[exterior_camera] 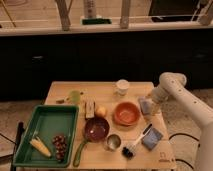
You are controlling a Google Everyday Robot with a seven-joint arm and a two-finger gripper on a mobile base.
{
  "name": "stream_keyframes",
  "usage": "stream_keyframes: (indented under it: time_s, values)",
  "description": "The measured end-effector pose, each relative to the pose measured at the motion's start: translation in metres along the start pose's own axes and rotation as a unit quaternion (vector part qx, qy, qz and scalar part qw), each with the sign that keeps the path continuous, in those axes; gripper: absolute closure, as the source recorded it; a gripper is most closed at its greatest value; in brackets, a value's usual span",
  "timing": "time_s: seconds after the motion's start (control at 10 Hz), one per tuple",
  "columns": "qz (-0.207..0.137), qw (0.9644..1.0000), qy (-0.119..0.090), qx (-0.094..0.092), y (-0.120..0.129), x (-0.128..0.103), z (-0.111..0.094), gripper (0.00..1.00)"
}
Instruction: Wipe purple bowl with towel
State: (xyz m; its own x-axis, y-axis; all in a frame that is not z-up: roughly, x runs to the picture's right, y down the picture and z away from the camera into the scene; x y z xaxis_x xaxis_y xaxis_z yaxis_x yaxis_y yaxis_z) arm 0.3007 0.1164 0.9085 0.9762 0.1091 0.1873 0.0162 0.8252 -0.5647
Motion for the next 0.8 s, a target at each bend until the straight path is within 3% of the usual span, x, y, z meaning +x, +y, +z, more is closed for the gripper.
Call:
stream_keyframes:
  time_s: [0.2, 0.3, 0.5, 0.7, 0.8]
  values:
    - [0.002, 1.0000, 0.000, -0.002, 0.000, 0.000, 0.007, 0.21]
    - [0.005, 1.0000, -0.001, -0.001, 0.000, 0.002, 0.008, 0.27]
    - [0.008, 1.0000, -0.004, -0.002, 0.000, 0.005, 0.012, 0.44]
    - [0.016, 0.9992, -0.037, -0.008, 0.003, 0.012, 0.016, 0.67]
    - [0.018, 0.9991, -0.038, -0.009, 0.003, 0.014, 0.016, 0.75]
